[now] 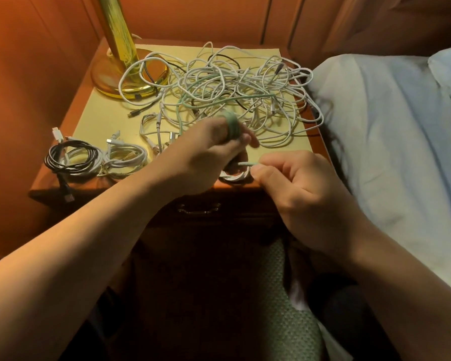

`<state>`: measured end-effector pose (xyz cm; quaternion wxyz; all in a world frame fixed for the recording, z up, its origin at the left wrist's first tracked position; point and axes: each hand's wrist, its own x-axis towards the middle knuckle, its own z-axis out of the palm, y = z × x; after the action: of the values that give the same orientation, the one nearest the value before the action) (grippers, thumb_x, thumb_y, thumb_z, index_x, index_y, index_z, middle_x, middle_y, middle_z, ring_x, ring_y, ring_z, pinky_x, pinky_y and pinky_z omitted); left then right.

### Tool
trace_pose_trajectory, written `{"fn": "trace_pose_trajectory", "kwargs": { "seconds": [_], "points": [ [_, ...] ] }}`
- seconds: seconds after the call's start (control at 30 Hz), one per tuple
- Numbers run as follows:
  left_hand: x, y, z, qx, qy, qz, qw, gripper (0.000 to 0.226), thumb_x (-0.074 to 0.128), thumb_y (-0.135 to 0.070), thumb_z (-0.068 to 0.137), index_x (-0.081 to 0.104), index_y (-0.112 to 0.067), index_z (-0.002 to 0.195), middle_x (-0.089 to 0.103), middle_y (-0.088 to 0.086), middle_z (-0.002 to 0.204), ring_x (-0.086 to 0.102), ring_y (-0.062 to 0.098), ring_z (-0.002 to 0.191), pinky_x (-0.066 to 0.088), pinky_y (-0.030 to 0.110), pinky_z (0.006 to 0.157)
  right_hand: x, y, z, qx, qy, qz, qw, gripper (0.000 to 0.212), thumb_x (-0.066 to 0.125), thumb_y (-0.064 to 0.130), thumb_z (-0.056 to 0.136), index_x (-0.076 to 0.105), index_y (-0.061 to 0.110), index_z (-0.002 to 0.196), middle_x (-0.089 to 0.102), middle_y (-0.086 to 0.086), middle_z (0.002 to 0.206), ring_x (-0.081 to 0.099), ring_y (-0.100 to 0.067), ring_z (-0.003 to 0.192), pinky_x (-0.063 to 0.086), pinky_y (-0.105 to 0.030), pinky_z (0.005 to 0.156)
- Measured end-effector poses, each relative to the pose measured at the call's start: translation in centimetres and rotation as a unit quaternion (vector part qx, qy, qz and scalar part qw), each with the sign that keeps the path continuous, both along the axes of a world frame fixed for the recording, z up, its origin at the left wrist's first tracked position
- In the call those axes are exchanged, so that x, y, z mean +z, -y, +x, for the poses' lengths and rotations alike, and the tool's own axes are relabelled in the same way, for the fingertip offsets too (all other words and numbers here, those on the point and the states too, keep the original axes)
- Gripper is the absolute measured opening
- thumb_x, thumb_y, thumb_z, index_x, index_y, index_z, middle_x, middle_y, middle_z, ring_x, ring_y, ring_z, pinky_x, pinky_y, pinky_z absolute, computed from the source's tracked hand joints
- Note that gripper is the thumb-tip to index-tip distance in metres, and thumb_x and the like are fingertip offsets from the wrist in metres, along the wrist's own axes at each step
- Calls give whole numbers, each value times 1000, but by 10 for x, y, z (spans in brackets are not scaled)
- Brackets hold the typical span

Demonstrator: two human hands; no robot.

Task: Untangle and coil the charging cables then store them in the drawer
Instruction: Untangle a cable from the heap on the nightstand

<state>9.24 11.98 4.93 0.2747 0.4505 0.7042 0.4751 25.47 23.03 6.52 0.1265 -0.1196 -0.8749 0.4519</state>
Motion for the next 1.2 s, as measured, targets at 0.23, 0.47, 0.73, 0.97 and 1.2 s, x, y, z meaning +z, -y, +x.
{"fn": "trace_pose_trajectory", "kwargs": {
  "seconds": [0.23,0.47,0.73,0.97,1.2],
  "points": [
    [16,0,13,-173,159,-67,970,96,0,-69,95,68,-4,75,33,9,52,33,19,45,38,22,52,6,-16,6,-19,-62,39,997,40,58,30,107,57,27,67,53,15,58,46,-7,54,35,-23,53],
    [12,5,4,-294,311,-42,903,51,50,-53,97,53,-16,62,24,0,43,27,13,34,31,21,42,7,-18,5,23,-7,-53,998,22,56,43,103,64,24,112,73,-5,76,55,-34,53,45,-46,45],
    [12,8,5,-360,452,-39,815,48,33,-38,105,39,-21,61,23,-1,43,31,10,36,30,23,39,14,-19,5,96,-14,-118,988,26,56,31,106,75,13,100,67,-2,69,59,-20,60,49,-37,57],
    [29,4,15,-233,490,-46,839,56,48,-50,99,58,-18,53,32,0,38,51,9,39,50,23,46,11,-21,2,89,-25,-113,989,32,54,34,106,71,6,104,73,-5,85,68,-24,76,55,-47,69],
    [41,-13,41,110,430,-5,896,28,69,-54,88,61,-34,105,46,-3,62,52,8,44,50,23,44,-6,-26,-16,28,-20,-21,999,29,47,36,109,69,19,100,71,6,84,66,-10,79,53,-33,72]
  ]
}}
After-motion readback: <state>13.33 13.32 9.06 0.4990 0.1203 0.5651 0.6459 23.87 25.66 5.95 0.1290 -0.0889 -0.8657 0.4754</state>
